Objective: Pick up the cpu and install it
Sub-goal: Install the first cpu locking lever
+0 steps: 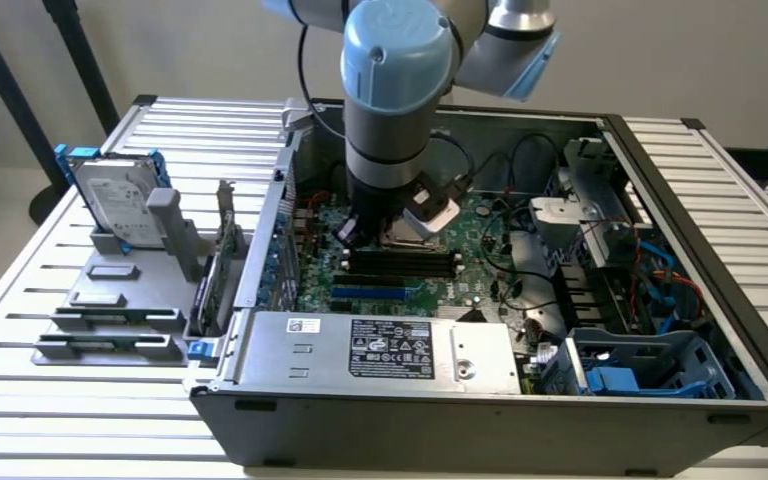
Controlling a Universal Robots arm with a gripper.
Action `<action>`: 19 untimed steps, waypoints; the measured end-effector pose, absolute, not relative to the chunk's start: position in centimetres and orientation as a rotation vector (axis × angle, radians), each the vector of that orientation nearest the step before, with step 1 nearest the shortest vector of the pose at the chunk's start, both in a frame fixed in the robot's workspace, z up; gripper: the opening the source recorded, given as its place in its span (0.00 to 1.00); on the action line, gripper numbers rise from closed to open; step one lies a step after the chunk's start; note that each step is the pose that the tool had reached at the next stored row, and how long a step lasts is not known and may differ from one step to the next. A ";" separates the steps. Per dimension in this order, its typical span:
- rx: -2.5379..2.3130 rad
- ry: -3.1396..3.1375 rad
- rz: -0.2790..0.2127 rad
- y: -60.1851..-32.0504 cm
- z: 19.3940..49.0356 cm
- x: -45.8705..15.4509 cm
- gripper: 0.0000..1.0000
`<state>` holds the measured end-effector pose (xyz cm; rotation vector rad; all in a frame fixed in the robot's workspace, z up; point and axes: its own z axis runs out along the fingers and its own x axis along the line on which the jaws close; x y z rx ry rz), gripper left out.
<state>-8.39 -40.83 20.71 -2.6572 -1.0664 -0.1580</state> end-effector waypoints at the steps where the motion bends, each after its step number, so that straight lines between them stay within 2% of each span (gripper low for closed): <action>1: -2.658 -1.067 -0.157 -40.8 20.6 -8.4 0.11; 19: -2.663 -1.069 -0.155 -40.1 19.9 -8.8 0.11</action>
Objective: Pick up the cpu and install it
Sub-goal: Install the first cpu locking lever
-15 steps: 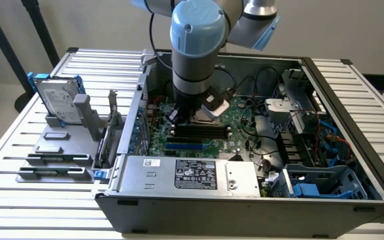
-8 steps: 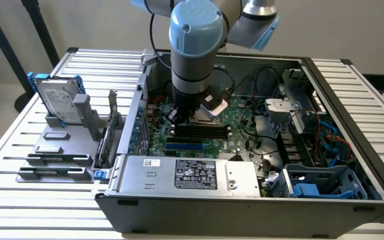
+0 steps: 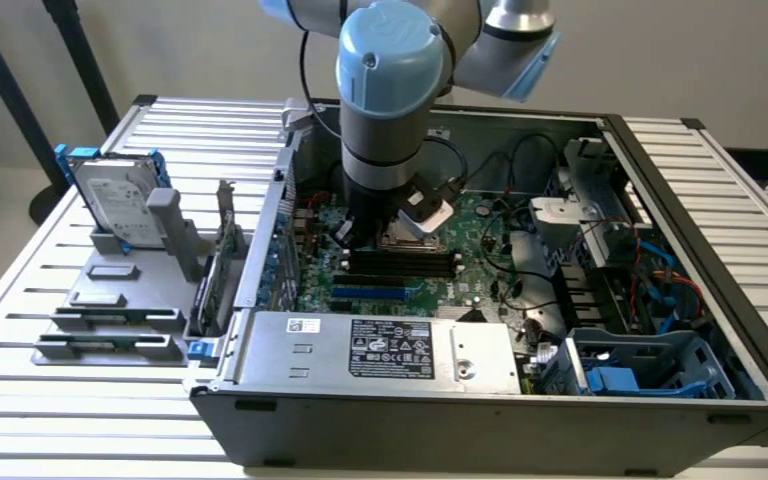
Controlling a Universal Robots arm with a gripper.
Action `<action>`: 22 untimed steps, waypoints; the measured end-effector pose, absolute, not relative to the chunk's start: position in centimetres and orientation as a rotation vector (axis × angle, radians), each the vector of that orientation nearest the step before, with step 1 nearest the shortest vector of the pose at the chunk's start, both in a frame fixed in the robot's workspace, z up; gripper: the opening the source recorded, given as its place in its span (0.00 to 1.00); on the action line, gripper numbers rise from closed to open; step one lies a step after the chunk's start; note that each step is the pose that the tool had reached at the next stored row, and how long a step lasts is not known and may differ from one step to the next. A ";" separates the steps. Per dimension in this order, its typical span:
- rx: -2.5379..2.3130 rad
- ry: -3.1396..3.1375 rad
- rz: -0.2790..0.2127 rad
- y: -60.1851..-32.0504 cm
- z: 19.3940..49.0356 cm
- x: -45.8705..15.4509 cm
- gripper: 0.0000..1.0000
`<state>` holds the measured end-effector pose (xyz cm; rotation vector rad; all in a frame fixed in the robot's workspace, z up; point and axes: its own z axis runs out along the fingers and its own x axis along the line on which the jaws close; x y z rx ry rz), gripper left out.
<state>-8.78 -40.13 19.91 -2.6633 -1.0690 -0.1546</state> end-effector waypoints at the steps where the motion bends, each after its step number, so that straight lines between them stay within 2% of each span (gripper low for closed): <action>1: -2.663 -1.069 -0.154 -40.1 19.9 -8.8 0.11; 22: -2.678 -1.075 -0.146 -40.1 19.6 -8.8 0.11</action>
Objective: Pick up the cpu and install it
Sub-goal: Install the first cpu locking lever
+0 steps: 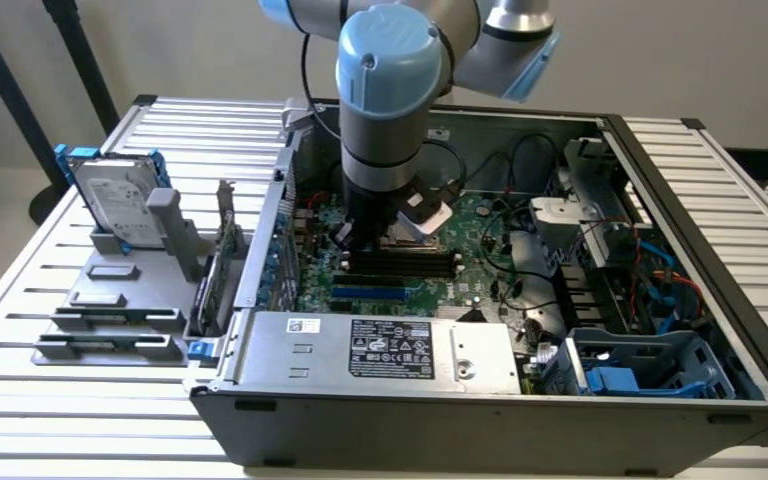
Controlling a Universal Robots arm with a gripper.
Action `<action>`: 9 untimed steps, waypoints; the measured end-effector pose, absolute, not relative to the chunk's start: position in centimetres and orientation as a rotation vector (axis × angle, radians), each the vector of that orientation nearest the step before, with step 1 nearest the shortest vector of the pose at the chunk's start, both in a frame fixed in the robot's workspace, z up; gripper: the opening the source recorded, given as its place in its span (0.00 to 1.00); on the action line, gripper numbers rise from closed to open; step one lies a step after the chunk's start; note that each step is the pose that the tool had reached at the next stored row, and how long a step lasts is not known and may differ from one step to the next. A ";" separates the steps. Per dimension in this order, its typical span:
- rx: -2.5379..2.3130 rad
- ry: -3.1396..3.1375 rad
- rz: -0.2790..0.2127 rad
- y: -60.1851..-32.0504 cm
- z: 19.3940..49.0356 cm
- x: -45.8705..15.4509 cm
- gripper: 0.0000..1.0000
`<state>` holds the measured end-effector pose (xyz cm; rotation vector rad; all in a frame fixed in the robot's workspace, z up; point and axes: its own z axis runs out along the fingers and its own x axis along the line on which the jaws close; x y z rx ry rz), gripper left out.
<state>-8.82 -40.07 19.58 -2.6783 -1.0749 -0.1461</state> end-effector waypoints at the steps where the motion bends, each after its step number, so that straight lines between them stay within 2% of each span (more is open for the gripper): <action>1: -2.678 -1.075 -0.146 -40.1 19.6 -8.8 0.11; 9: -2.676 -1.080 -0.146 -39.8 21.4 -8.8 0.11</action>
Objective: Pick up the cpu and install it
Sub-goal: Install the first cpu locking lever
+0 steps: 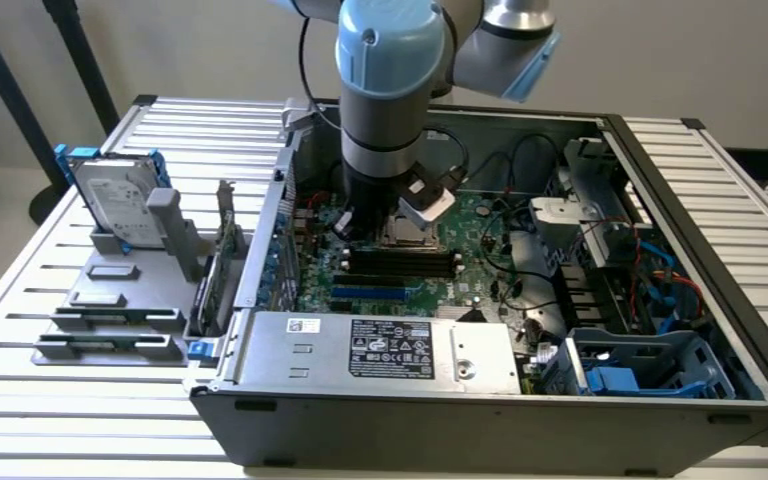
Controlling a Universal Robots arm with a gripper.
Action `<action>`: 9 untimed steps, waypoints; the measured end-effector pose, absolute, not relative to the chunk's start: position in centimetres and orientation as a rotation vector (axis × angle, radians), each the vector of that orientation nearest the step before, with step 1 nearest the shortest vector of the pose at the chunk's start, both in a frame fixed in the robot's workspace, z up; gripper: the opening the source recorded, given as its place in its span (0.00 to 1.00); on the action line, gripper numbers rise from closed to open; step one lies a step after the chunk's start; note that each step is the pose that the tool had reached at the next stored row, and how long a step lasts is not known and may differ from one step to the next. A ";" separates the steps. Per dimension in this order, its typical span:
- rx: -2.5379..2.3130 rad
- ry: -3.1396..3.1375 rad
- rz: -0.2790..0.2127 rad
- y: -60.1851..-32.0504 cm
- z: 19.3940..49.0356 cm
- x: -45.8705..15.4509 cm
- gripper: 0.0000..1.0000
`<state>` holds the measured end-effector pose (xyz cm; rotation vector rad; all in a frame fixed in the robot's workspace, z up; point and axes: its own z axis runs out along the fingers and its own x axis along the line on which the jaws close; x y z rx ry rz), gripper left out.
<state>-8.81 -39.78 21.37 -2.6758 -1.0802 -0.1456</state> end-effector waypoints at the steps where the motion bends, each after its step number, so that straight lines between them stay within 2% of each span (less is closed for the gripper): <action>1: -2.674 -1.085 -0.145 -39.7 21.5 -8.8 0.11; 9: -2.658 -1.120 -0.140 -39.2 21.8 -8.7 0.11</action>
